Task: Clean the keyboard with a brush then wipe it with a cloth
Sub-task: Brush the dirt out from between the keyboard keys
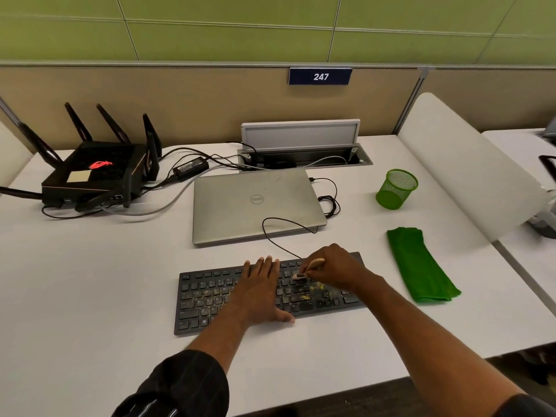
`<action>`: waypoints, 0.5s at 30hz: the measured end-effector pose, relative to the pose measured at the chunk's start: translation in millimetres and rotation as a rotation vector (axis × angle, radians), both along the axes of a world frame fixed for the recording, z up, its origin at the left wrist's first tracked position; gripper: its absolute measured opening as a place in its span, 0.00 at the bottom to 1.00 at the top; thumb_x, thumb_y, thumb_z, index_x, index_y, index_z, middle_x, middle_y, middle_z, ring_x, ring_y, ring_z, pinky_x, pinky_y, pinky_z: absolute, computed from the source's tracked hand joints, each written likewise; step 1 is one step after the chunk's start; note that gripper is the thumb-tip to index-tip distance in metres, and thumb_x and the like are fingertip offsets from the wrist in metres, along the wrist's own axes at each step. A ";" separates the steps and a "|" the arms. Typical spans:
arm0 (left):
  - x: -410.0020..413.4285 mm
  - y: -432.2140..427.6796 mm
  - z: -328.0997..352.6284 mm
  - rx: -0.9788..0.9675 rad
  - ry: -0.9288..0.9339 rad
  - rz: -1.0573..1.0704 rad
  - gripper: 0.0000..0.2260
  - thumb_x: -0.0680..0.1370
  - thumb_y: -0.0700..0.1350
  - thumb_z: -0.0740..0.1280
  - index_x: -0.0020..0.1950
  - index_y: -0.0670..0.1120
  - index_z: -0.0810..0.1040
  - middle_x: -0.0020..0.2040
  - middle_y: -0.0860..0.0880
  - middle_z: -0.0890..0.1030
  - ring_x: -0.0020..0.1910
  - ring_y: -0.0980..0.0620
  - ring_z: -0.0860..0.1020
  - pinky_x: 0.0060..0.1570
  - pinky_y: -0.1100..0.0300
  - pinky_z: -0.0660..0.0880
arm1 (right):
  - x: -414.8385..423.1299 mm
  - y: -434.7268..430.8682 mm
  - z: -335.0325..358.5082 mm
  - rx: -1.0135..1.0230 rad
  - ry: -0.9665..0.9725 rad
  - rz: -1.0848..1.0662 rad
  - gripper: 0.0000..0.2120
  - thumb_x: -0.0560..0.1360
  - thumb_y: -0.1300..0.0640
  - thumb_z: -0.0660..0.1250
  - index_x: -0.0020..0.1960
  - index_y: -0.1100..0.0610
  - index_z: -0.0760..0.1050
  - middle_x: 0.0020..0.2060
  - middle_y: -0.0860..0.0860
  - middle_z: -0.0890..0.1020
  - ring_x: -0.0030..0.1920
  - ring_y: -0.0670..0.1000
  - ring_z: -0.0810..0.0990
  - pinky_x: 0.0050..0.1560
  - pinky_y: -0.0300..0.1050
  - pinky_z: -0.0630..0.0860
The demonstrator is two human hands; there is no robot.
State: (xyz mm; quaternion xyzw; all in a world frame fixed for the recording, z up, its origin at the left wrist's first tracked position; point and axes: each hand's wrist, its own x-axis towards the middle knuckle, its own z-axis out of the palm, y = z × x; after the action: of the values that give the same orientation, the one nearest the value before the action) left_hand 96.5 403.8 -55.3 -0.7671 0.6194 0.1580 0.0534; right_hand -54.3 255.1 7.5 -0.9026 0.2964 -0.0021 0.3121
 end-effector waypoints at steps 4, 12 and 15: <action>-0.1 -0.5 0.9 -0.007 0.007 0.003 0.59 0.69 0.78 0.63 0.82 0.43 0.38 0.83 0.42 0.42 0.82 0.42 0.41 0.79 0.42 0.39 | 3.8 -2.8 5.4 0.004 -0.033 -0.003 0.05 0.72 0.58 0.73 0.45 0.50 0.87 0.42 0.46 0.87 0.39 0.40 0.82 0.44 0.39 0.79; 0.0 -0.5 0.1 -0.005 0.005 0.002 0.59 0.69 0.78 0.63 0.82 0.43 0.38 0.83 0.42 0.41 0.82 0.42 0.40 0.78 0.42 0.38 | 6.2 -1.9 7.6 -0.056 0.043 0.085 0.07 0.73 0.58 0.71 0.47 0.52 0.87 0.43 0.48 0.87 0.40 0.43 0.82 0.43 0.40 0.77; 0.3 0.3 -1.1 -0.006 0.021 0.011 0.59 0.69 0.78 0.64 0.82 0.44 0.38 0.83 0.43 0.41 0.82 0.43 0.40 0.78 0.42 0.37 | 7.7 -5.5 10.2 -0.046 0.051 0.045 0.07 0.70 0.59 0.71 0.44 0.51 0.87 0.41 0.48 0.87 0.40 0.45 0.83 0.43 0.40 0.78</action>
State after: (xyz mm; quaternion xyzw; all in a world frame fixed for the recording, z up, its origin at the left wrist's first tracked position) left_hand 96.8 404.1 -56.3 -0.7689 0.6163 0.1645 0.0434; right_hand -46.6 249.6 17.7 -0.9158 0.2836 0.0213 0.2834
